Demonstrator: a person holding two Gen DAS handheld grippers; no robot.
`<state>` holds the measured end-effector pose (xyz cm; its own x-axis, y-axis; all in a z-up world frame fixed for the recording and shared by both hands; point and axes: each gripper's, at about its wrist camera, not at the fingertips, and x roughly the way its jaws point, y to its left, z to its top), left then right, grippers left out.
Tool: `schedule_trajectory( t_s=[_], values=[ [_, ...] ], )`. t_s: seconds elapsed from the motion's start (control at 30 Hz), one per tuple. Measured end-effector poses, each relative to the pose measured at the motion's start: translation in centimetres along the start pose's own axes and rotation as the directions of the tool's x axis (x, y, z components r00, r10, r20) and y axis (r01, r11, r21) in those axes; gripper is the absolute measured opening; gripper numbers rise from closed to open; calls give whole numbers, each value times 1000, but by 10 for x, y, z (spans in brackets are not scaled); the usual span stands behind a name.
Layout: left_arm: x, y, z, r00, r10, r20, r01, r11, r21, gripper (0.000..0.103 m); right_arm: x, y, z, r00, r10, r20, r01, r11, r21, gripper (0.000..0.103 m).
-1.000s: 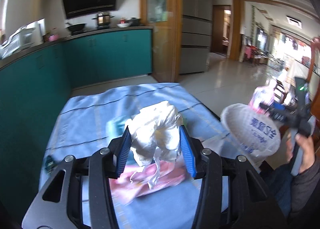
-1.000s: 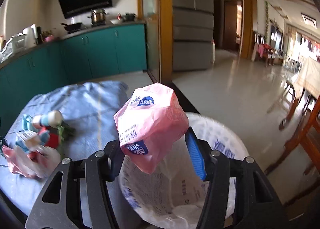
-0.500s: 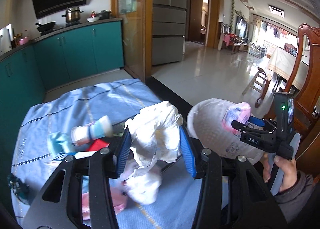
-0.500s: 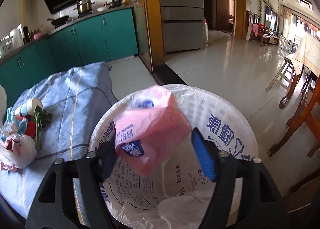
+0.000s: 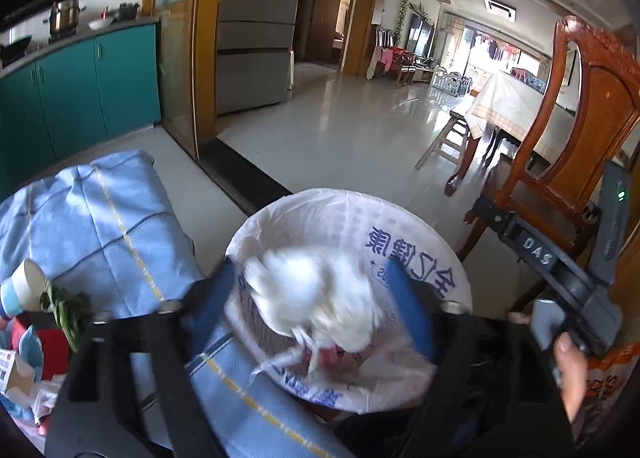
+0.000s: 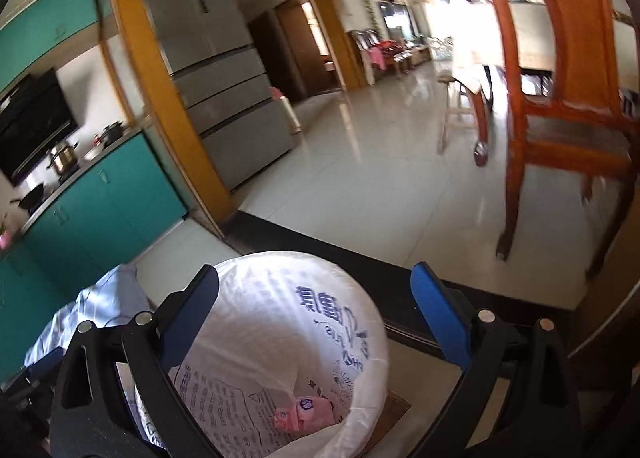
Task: Collect trash
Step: 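Carry both items over the white bin and open both grippers to drop them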
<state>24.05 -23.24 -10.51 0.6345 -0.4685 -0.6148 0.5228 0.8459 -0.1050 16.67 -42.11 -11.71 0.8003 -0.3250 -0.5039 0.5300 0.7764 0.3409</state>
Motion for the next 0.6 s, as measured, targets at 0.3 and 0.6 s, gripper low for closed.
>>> schedule_trajectory(
  t_s=[0.3, 0.6],
  values=[
    [-74, 25, -18, 974, 195, 115, -197, 980, 3, 98, -46, 50, -5, 964, 143, 223, -96, 973, -210, 100],
    [-182, 93, -49, 820, 540, 188, -527, 842, -117, 99, -37, 166, -17, 916, 401, 2, -364, 835, -412, 100]
  ],
)
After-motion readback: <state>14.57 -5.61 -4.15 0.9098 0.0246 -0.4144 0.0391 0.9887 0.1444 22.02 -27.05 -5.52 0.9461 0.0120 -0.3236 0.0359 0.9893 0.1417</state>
